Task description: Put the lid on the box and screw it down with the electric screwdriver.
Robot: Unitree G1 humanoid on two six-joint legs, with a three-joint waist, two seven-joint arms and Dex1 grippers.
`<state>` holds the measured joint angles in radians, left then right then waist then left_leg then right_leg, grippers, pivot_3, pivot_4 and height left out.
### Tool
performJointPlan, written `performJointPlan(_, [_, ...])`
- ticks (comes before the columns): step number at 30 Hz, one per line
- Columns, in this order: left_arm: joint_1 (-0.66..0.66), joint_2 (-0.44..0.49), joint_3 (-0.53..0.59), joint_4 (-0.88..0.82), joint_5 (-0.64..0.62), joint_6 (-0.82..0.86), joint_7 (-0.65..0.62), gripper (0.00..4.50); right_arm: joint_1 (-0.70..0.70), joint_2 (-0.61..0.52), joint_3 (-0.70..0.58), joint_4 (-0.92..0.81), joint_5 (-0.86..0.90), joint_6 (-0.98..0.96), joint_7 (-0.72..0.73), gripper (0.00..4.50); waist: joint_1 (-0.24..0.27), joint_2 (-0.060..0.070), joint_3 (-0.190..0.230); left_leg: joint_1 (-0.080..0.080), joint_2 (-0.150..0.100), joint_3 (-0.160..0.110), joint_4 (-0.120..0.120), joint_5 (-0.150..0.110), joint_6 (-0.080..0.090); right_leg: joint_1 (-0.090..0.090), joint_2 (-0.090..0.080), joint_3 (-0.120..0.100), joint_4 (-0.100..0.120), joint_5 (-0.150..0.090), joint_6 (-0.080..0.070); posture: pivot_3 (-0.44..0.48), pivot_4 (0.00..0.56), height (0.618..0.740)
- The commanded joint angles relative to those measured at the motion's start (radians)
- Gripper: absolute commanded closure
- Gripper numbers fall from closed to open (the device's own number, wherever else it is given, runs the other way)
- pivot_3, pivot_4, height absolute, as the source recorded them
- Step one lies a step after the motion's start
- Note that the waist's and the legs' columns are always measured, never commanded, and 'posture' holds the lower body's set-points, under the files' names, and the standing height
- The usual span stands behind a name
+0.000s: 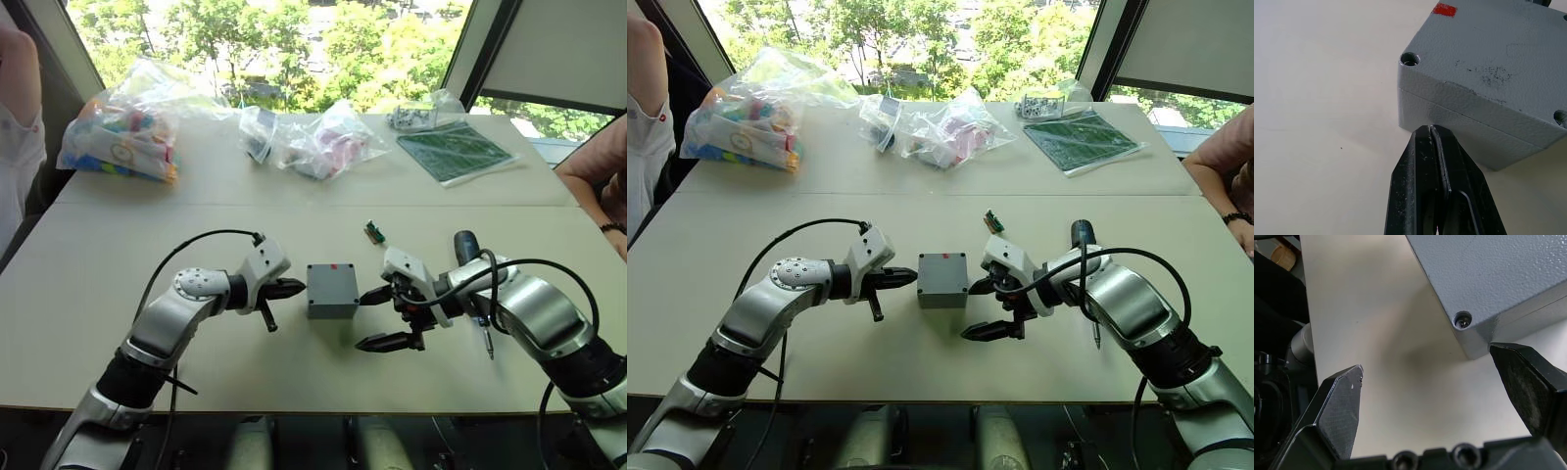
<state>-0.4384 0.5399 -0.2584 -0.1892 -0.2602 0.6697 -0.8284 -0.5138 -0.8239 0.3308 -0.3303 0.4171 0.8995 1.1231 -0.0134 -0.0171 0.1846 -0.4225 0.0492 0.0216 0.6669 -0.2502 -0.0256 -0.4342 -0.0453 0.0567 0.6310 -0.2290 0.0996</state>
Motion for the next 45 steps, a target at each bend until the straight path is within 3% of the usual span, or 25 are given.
performJointPlan(1, [-0.025,-0.006,0.014,-0.005,0.001,-0.024,-0.003,4.5,-0.005,0.012,-0.038,-0.039,0.026,0.011,-0.019,0.07,0.0,0.0,0.0,0.0,0.0,0.0,0.0,0.0,0.0,0.0,0.0,0.0,0.0,0.0,0.0,0.0,0.15,0.74])
performJointPlan(7, [-0.013,0.022,0.032,-0.039,-0.016,-0.003,-0.025,4.5,-0.017,-0.044,-0.082,-0.015,0.025,0.002,-0.002,0.07,0.0,0.0,0.0,0.0,0.0,0.0,0.0,0.0,0.0,0.0,0.0,0.0,0.0,0.0,0.0,0.0,0.15,0.74])
performJointPlan(10, [0.019,0.068,0.098,-0.093,-0.07,0.031,-0.049,4.5,-0.049,-0.091,-0.192,0.055,0.075,-0.007,0.039,0.07,0.0,0.0,0.0,0.0,0.0,0.0,0.0,0.0,0.0,0.0,0.0,0.0,0.0,0.0,0.0,0.0,0.15,0.74])
performJointPlan(13, [0.032,0.068,0.249,-0.135,-0.211,0.12,-0.044,4.5,-0.137,-0.012,-0.318,0.207,0.127,-0.031,-0.015,0.07,-0.007,0.0,0.0,0.0,0.0,0.0,0.0,0.0,0.0,0.0,0.0,0.0,0.0,0.0,0.0,0.0,0.15,0.74])
performJointPlan(16, [0.007,0.037,0.365,-0.166,-0.334,0.21,0.0,4.5,-0.196,0.104,-0.3,0.423,-0.007,-0.227,-0.149,0.07,-0.008,-0.001,-0.001,0.002,0.001,0.0,-0.001,0.0,0.0,0.001,0.001,0.0,0.001,0.0,0.0,0.0,0.15,0.74])
performJointPlan(23, [0.035,0.058,0.382,-0.232,-0.397,0.265,0.039,4.5,-0.296,0.29,-0.261,0.866,-0.188,-0.589,-0.274,0.07,-0.007,-0.001,-0.001,0.005,0.0,0.001,-0.002,0.0,0.0,0.005,-0.001,0.0,-0.001,0.002,0.005,0.0,0.15,0.74])
performJointPlan(26, [0.033,0.061,0.397,-0.237,-0.405,0.27,0.073,4.5,-0.336,0.322,-0.25,0.982,-0.232,-0.663,-0.283,0.66,-0.007,-0.001,0.0,0.006,0.0,0.001,-0.002,0.0,0.0,0.005,-0.001,0.0,-0.001,0.002,0.004,0.0,0.15,0.74])
performJointPlan(31, [0.055,0.065,0.398,-0.263,-0.416,0.275,0.108,4.5,-0.367,0.341,-0.246,1.08,-0.275,-0.729,-0.269,2.23,-0.009,-0.001,0.0,0.007,0.0,0.001,-0.002,0.0,0.0,0.005,0.0,0.0,0.0,0.002,0.004,0.0,0.15,0.74])
performJointPlan(45, [0.073,0.087,0.375,-0.28,-0.438,0.271,0.13,4.5,-0.349,0.344,-0.261,1.099,-0.302,-0.735,-0.258,2.23,-0.009,-0.001,0.0,0.008,0.0,0.001,-0.002,0.0,0.0,0.006,0.0,0.0,0.0,0.002,0.004,0.0,0.15,0.74])
